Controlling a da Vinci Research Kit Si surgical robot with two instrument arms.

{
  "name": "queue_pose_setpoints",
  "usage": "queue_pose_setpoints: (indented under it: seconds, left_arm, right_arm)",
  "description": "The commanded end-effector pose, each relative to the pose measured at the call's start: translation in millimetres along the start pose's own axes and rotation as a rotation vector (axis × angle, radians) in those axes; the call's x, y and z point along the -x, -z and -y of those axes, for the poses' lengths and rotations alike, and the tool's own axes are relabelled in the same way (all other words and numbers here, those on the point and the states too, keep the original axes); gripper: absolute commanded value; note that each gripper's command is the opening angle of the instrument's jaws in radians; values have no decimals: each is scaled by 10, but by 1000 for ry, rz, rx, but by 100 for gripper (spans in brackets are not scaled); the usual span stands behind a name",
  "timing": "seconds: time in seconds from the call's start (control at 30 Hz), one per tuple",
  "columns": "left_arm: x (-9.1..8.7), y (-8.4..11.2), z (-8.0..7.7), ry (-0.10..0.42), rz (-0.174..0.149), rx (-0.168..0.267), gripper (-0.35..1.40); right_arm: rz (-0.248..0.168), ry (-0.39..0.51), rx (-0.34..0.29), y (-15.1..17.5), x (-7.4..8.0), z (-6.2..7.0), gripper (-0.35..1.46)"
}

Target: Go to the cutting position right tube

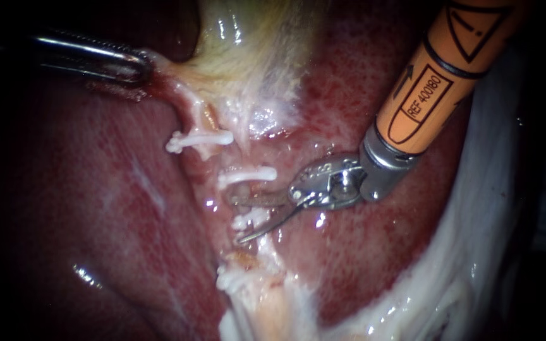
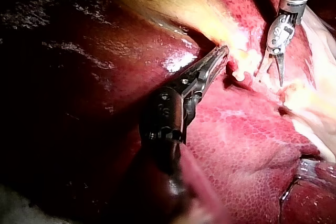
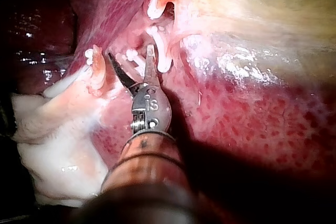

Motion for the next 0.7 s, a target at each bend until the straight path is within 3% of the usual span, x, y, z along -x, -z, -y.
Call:
queue_pose_setpoints:
  seconds: [0.03,0.3,0.57,0.7]
  left_arm:
    - [0,0,0,0,0,0,-35]
    - [0,0,0,0,0,0,-35]
    - [0,1,0,0,0,0,-35]
    - [0,1,1,-1,0,1,-35]
  right_arm:
    - [0,0,0,0,0,0,145]
    - [-7,-2,-14,-1,-10,18,145]
    - [-11,-12,-53,9,-28,57,145]
    - [-16,-25,-60,22,-33,69,145]
